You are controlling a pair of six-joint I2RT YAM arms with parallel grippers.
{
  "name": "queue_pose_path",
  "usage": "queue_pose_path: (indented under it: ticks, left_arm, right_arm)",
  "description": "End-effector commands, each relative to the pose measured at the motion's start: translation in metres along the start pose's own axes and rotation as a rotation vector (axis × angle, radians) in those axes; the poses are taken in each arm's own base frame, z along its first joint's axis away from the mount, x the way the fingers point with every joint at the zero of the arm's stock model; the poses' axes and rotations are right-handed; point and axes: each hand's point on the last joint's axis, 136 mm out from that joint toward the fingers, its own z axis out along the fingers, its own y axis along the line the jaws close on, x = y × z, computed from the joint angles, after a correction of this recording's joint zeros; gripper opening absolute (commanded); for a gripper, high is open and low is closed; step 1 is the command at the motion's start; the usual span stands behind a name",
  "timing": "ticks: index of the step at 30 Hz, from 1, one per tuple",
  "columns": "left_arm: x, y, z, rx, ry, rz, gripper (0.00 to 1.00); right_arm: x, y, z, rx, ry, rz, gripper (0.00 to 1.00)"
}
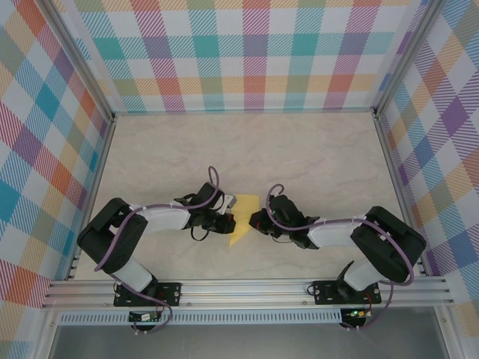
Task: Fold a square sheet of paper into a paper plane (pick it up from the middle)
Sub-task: Third fold the triangle at the center of the table.
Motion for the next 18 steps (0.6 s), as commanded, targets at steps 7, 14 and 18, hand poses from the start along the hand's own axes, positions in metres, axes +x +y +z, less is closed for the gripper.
queue_pose_path:
  ticks: [7,14,18]
  left_arm:
    - [0.029,0.025,0.011,-0.082,0.101,-0.029,0.00]
    - [0.029,0.024,0.011,-0.079,0.102,-0.029,0.00]
    - [0.030,0.025,0.011,-0.082,0.103,-0.031,0.00]
  right_arm:
    - [0.001,-0.002,0.006,-0.013,0.056,-0.028,0.00]
    - [0.002,0.000,0.013,-0.015,0.075,-0.038,0.00]
    - [0.001,-0.015,0.019,0.021,0.070,-0.017,0.00]
